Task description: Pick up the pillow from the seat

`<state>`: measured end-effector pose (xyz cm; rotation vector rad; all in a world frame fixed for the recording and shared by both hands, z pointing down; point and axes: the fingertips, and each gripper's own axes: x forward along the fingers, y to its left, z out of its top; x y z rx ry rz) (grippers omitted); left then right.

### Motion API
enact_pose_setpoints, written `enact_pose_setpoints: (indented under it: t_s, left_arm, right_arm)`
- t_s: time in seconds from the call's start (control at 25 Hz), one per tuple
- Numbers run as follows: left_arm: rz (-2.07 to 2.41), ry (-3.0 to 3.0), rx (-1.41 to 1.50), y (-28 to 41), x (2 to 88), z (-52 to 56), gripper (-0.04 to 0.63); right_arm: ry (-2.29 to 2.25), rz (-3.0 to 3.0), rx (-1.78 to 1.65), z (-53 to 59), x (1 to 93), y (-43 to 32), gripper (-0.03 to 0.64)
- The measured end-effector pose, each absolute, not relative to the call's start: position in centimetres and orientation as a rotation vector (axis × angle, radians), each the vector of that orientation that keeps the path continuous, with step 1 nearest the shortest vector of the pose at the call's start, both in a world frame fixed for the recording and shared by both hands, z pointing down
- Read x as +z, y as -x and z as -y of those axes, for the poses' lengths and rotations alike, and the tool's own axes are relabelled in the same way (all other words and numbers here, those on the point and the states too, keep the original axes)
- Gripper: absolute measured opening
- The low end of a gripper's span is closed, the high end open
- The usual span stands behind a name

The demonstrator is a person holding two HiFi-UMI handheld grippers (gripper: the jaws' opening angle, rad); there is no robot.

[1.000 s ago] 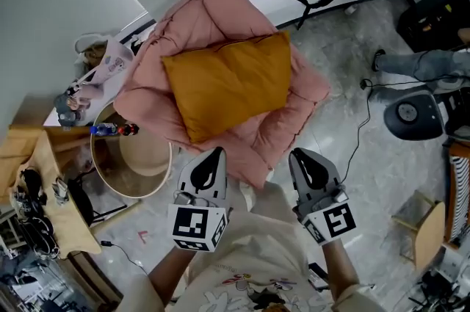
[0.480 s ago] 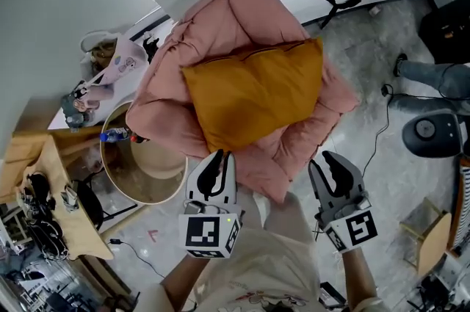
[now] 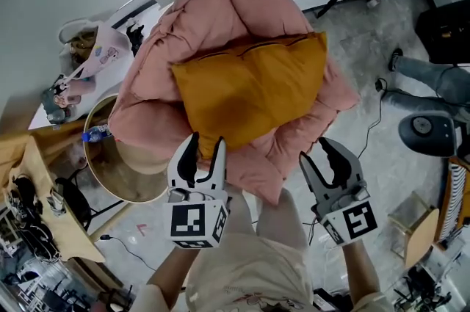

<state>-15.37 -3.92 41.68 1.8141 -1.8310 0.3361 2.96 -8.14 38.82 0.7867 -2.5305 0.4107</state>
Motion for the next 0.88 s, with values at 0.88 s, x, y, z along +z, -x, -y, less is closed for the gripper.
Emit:
enact_pose_setpoints:
  t_s: [0.88]
  left_arm:
    - [1.969, -1.553, 0.536, 21.7, 51.8, 10.9, 0.338]
  right_arm:
    - [-1.167, 2.386, 0.591, 20.2, 49.3, -5.3, 0.227]
